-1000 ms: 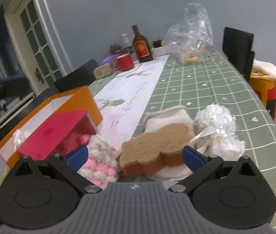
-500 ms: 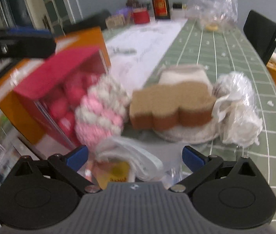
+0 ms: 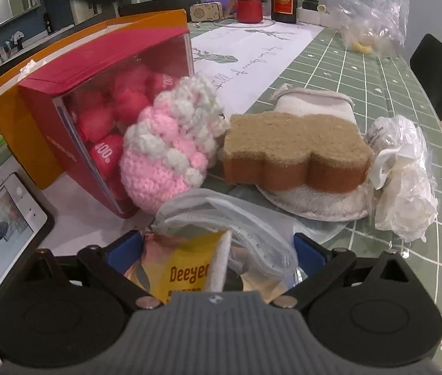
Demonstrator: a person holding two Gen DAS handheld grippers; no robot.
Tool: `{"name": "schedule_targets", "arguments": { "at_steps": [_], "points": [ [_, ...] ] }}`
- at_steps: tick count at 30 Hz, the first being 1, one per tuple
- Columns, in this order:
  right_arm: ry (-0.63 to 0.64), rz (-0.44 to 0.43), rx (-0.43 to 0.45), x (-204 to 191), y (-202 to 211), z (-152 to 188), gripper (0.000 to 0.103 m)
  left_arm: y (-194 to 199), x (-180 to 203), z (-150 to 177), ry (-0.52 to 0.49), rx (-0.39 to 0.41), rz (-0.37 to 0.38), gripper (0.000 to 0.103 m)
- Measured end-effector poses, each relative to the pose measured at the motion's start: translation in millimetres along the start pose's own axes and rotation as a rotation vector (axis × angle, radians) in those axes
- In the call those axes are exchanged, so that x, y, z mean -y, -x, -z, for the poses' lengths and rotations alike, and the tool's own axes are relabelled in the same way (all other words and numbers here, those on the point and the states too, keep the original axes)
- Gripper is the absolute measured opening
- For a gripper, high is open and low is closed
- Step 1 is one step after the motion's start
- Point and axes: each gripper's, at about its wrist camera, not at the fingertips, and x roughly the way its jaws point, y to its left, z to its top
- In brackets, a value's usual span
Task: Organize soft objects
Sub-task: 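Move both grippers back to the table toward the snack bag and sponge, then grasp the clear plastic wrapper with the right gripper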
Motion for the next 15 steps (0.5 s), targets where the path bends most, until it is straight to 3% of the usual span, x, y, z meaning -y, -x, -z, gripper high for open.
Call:
{"name": "schedule_targets", "arguments": {
  "at_steps": [5,7,14,15],
  "points": [
    [-0.005,0.008,-0.006,-0.4,0.1,-2.1,0.1,6.9,-11.0,-4.0,0.043,0.045,0.013,0.075],
    [-0.01,0.018,-0.004,-0.8,5.8,-1.8,0.1,6.8,-12.9,-4.3,0.05,0.028,0.012,0.075],
    [-0.151,-0.064,0.135,26.9,27.1,-0.6,0.1,6.5,-5.7,-2.5,0.027,0.033,0.035,0.075],
    [-0.163,-0.061,0.14,29.8,27.4,-0.2,0.092,4.5,-3.2,-1.8,0.021,0.027,0.029,0.075]
  ]
}}
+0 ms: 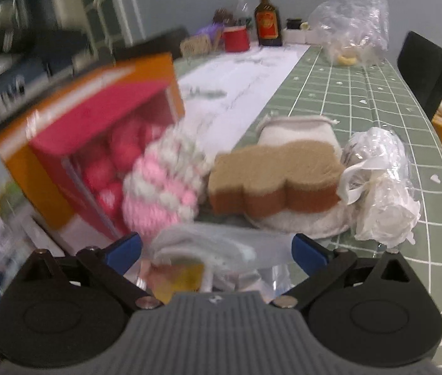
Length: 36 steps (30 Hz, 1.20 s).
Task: Organize soft objects
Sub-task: 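Grasp the clear plastic wrapper with the right gripper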
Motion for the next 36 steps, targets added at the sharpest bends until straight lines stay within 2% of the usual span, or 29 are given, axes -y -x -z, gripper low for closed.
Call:
{"name": "schedule_targets", "arguments": {
  "at_steps": [1,3,5,6,7,8,10,15,18,21,27,29,36],
  "points": [
    [-0.014,0.0,-0.006,3.1,-0.7,-0.4,0.077,-2.0,1.7,0.8,-0.003,-0.006,-0.002,0.075],
    [-0.068,-0.03,-0.016,10.3,-2.0,-0.7,0.067,-6.3,4.5,2.1,-0.012,-0.017,-0.001,0.075],
    [-0.093,-0.035,0.0,14.0,-0.6,-0.9,0.051,-9.5,6.4,3.8,-0.016,-0.027,-0.002,0.075],
    [-0.116,-0.039,0.013,18.0,1.1,-1.4,0.039,-10.8,7.1,4.5,-0.018,-0.032,0.001,0.075],
    [-0.14,-0.046,0.024,22.5,2.9,-2.2,0.031,-12.1,7.7,5.3,-0.021,-0.038,0.005,0.075],
    [-0.162,-0.051,0.035,26.3,4.9,-2.3,0.028,-13.2,9.3,6.2,-0.027,-0.046,0.01,0.075],
    [-0.185,-0.037,0.056,31.2,8.4,-2.3,0.014,-16.6,14.1,8.6,-0.06,-0.071,0.026,0.075],
    [-0.25,-0.021,0.148,46.3,21.2,-4.0,0.011,-22.3,33.9,17.5,-0.161,-0.139,0.081,0.075],
    [-0.288,-0.073,0.236,53.2,32.4,-4.0,0.011,-30.9,43.7,24.6,-0.204,-0.245,0.163,0.073],
    [-0.313,-0.123,0.284,58.0,36.0,-4.9,0.01,-37.0,53.0,31.3,-0.217,-0.271,0.218,0.073],
    [-0.333,-0.124,0.299,60.5,35.5,-7.2,0.01,-50.9,74.7,44.6,-0.279,-0.25,0.161,0.074],
    [-0.344,-0.124,0.295,62.7,36.2,-5.7,0.01,-55.6,77.9,48.3,-0.288,-0.241,0.161,0.078],
    [-0.36,-0.122,0.304,64.9,39.4,-2.0,0.01,-82.4,84.5,57.9,-0.298,-0.287,0.13,0.08]
  ]
}}
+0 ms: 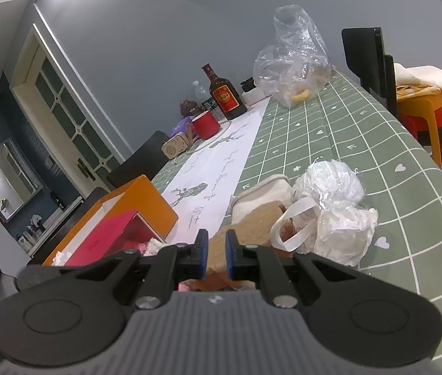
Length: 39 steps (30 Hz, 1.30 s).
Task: Organize soft objects
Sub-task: 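Grasp the clear plastic wrapper with the right gripper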
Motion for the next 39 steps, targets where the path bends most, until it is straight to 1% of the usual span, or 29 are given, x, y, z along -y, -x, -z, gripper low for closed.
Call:
{"name": "schedule_targets", "arguments": {
  "at_steps": [2,6,8,10,13,15,18,20,22,24,26,28,29,32,35,36,37,38,39],
  "points": [
    [-0.001,0.0,-0.001,0.6,0.3,0.0,0.01,-4.5,0.4,0.8,0.014,-0.008,0.004,0.081],
    [-0.009,-0.003,-0.018,1.8,-2.1,0.1,0.01,-4.3,-0.6,1.5,0.022,0.003,0.025,0.083],
    [-0.006,-0.001,-0.027,1.5,-4.0,0.4,0.01,-6.0,-1.3,2.3,0.026,-0.006,0.057,0.086],
    [-0.007,0.0,-0.032,1.6,-5.1,0.9,0.01,-9.5,-1.3,2.4,0.032,-0.033,0.099,0.086],
    [-0.007,0.003,-0.029,1.5,-4.8,1.1,0.01,-13.0,1.1,2.6,0.03,-0.05,0.15,0.087],
    [-0.006,0.004,-0.028,1.1,-4.4,0.8,0.01,-19.6,4.6,3.5,0.033,-0.07,0.126,0.087],
    [0.008,0.019,-0.041,-0.4,-5.9,1.7,0.016,-29.2,9.2,5.1,0.018,-0.106,0.101,0.088],
    [0.006,0.024,-0.057,-0.5,-8.0,1.6,0.023,-26.1,12.7,4.9,-0.006,-0.113,0.076,0.088],
    [-0.01,0.016,-0.082,1.1,-9.8,1.7,0.051,-13.8,13.4,4.9,-0.029,-0.085,0.071,0.087],
    [-0.016,0.01,-0.106,1.3,-12.1,2.5,0.061,4.0,12.3,5.0,-0.072,-0.044,0.074,0.088],
    [-0.015,0.013,-0.137,0.4,-17.0,4.5,0.067,20.6,9.3,5.1,-0.117,-0.023,0.037,0.087],
    [-0.023,0.024,-0.178,-1.0,-25.2,6.4,0.087,40.0,2.3,5.4,-0.119,0.031,0.003,0.087],
    [-0.021,0.023,-0.2,-1.8,-29.5,7.5,0.091,49.7,-3.9,4.6,-0.098,0.058,0.005,0.087],
    [-0.011,0.038,-0.261,-3.9,-41.2,13.2,0.09,63.4,-17.5,2.3,-0.043,0.091,0.021,0.087],
    [-0.01,0.061,-0.307,-3.1,-50.9,18.2,0.09,66.1,-18.1,1.3,-0.031,0.1,0.003,0.087],
    [0.001,0.072,-0.318,-3.3,-53.9,20.7,0.087,65.0,-17.9,1.2,-0.031,0.099,-0.007,0.087],
    [0.019,0.083,-0.323,-4.0,-55.7,23.0,0.078,62.5,-18.1,0.4,-0.033,0.097,-0.014,0.087],
    [0.046,0.095,-0.316,-6.3,-56.1,24.7,0.072,61.3,-17.7,-0.1,-0.033,0.096,-0.019,0.086],
    [0.056,0.09,-0.327,-6.6,-57.8,26.2,0.054,61.1,-17.2,0.3,-0.03,0.094,-0.018,0.087]
  ]
}}
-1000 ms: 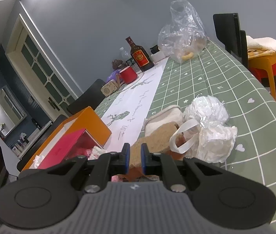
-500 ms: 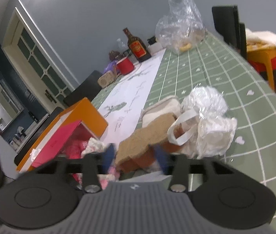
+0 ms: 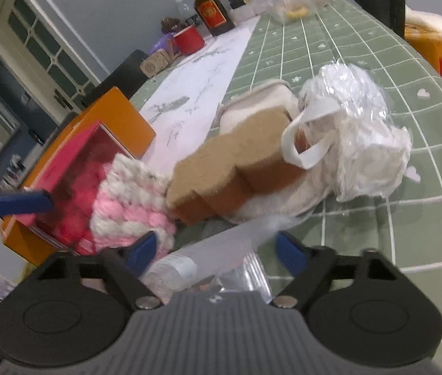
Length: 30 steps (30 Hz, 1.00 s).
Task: Organize soft objects
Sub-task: 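Grasp the clear plastic wrapper with the right gripper, then grasp the yellow Deeyeo snack bag with the left gripper while the right holds the wrapper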
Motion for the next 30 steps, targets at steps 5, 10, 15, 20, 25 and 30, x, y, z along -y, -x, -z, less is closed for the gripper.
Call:
{"name": "schedule_targets", "arguments": {
  "at_steps": [5,10,15,20,25,30],
  "points": [
    [-0.001,-0.078,0.009,3.0,2.1,3.3,0.003,1.6,-2.1,1.5,-0.016,-0.003,0.001,0.086],
    [-0.098,-0.233,0.153,18.1,30.8,-1.5,0.0,5.3,0.6,3.2,-0.016,0.007,0.017,0.086],
    [-0.228,-0.24,0.306,42.3,56.1,-0.8,0.0,-5.4,9.4,5.9,-0.067,-0.007,0.034,0.086],
    [-0.244,-0.27,0.356,45.9,65.6,-2.1,0.0,-38.9,31.5,8.9,-0.119,-0.091,0.042,0.086],
    [-0.234,-0.251,0.324,39.3,56.8,-6.3,0.0,-66.6,47.3,15.7,-0.124,-0.139,0.029,0.088],
    [-0.222,-0.251,0.31,38.1,57.2,-5.1,0.0,-71.4,44.9,15.9,-0.064,-0.145,0.058,0.09]
  ]
}}
